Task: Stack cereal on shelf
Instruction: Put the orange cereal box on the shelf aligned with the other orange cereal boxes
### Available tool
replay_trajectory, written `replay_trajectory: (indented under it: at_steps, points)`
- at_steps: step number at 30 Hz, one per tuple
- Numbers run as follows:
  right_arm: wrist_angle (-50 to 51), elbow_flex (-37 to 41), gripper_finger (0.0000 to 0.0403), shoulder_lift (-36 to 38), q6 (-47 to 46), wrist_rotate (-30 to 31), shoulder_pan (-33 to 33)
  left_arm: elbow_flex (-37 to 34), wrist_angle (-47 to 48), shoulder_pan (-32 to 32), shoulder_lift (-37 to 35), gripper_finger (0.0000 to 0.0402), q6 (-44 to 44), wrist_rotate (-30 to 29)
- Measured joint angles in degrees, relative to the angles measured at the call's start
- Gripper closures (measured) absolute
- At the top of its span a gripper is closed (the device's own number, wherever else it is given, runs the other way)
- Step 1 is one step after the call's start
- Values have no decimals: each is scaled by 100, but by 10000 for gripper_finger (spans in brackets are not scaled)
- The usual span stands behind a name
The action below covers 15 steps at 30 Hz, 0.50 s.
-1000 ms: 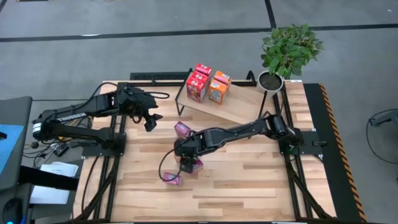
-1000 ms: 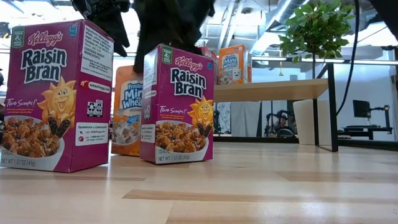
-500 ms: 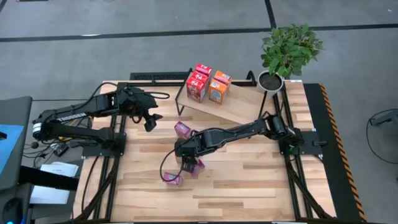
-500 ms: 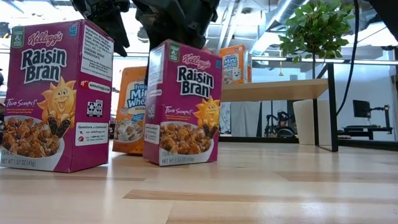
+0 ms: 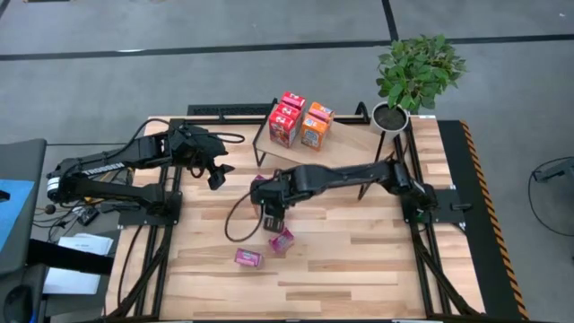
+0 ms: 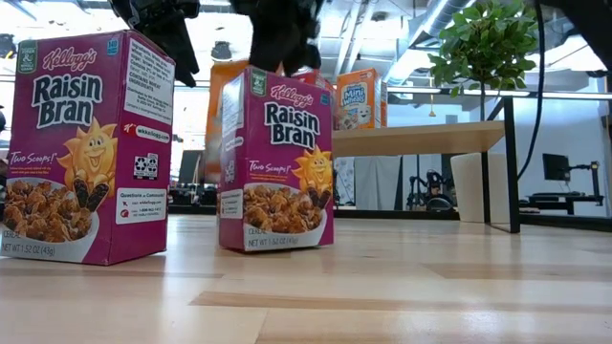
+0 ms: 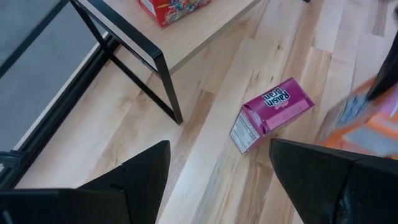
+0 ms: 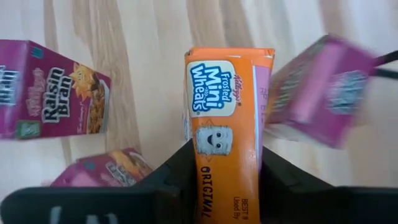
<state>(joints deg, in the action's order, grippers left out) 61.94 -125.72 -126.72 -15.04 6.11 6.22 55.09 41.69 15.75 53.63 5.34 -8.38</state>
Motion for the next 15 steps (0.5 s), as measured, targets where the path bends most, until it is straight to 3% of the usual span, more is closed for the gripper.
replay_trajectory:
  at_steps: [5, 8, 15]
  points:
    - [1016, -928, 262, 3, 343, 0, -196, 0, 2, 2, 0, 136, 2, 0]
    - [1189, -765, 269, 414, 398, 20, -315, 0, 1, 1, 0, 136, 29, 0]
    - [1687, -771, 269, 1221, 401, 679, -609, 0, -3, 2, 0, 136, 144, 2]
